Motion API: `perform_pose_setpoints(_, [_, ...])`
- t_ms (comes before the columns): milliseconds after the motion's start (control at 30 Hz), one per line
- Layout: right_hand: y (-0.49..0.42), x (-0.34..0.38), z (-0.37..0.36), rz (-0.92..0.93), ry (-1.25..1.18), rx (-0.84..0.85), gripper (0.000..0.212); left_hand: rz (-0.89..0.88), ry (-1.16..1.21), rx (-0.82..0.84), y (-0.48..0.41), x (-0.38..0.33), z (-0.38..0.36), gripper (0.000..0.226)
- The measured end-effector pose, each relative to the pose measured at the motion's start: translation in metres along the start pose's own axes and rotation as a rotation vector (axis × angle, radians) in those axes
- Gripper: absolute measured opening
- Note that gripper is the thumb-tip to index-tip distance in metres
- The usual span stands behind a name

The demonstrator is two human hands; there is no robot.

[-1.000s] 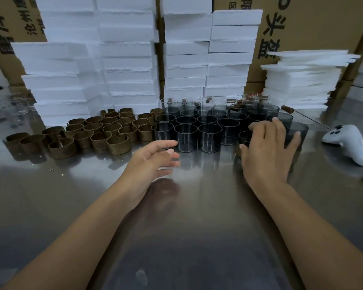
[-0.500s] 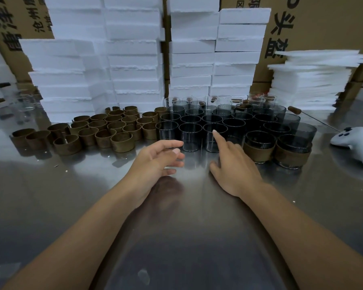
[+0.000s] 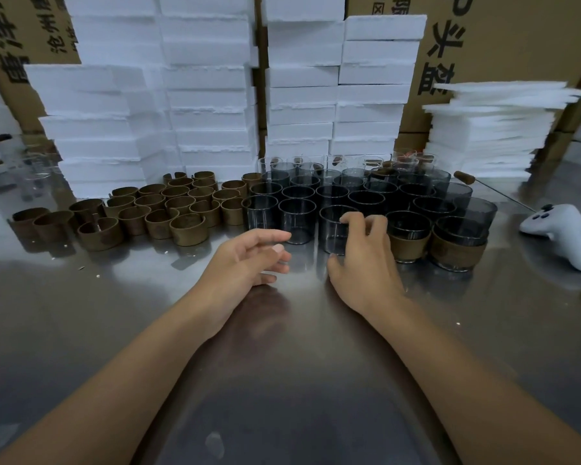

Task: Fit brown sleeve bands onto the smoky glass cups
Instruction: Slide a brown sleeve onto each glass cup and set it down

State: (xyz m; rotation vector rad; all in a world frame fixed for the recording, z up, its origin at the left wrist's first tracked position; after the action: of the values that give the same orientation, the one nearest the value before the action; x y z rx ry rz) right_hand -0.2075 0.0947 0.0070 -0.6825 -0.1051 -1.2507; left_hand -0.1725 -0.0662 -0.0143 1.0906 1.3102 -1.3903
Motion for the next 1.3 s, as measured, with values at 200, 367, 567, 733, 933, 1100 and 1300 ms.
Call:
perform_pose_setpoints(200, [0.01, 0.008, -0.003, -0.091, -0.078, -0.026, 0.041, -0.016, -0.012, -0.04, -0.001, -0.002, 0.005, 0.021])
perform_pose_setpoints(367, [0.013, 0.032, -0.006, 0.061, -0.03, -0.008, 0.052, -0.065, 0.005, -0.132, 0.0, -0.009, 0.015, 0.023])
perform_pose_setpoints(567, [0.011, 0.039, -0.018, 0.076, -0.281, 0.059, 0.052, -0.075, 0.02, -0.243, 0.002, -0.013, 0.028, 0.024])
perform_pose_setpoints(733, [0.013, 0.029, -0.007, 0.011, -0.447, -0.082, 0.046, -0.147, 0.006, -0.254, 0.006, -0.026, 0.026, 0.023])
perform_pose_setpoints(933, [0.014, 0.023, -0.008, -0.06, -0.411, -0.084, 0.057, -0.303, -0.272, -0.131, 0.015, -0.05, 0.0, 0.031])
perform_pose_setpoints(1100, [0.015, 0.024, -0.006, -0.057, -0.408, -0.09, 0.064, -0.278, -0.383, -0.098, 0.017, -0.047, -0.006, 0.031])
perform_pose_setpoints(1300, [0.015, 0.027, -0.007, -0.015, -0.491, -0.073, 0.072, -0.241, -0.407, -0.073, 0.014, -0.04, -0.007, 0.034])
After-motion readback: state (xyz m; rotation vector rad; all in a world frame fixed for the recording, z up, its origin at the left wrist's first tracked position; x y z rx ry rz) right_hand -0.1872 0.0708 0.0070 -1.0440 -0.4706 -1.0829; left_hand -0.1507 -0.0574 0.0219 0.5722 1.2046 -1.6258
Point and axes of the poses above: each hand's wrist, its own y-axis away from the middle knuckle, its own z-axis out of the back of the hand, x = y × z, the point moved 10 cm from there along -y, towards the middle knuckle, and after that the axes turned 2 degrees about x, right-handed, at the moved point
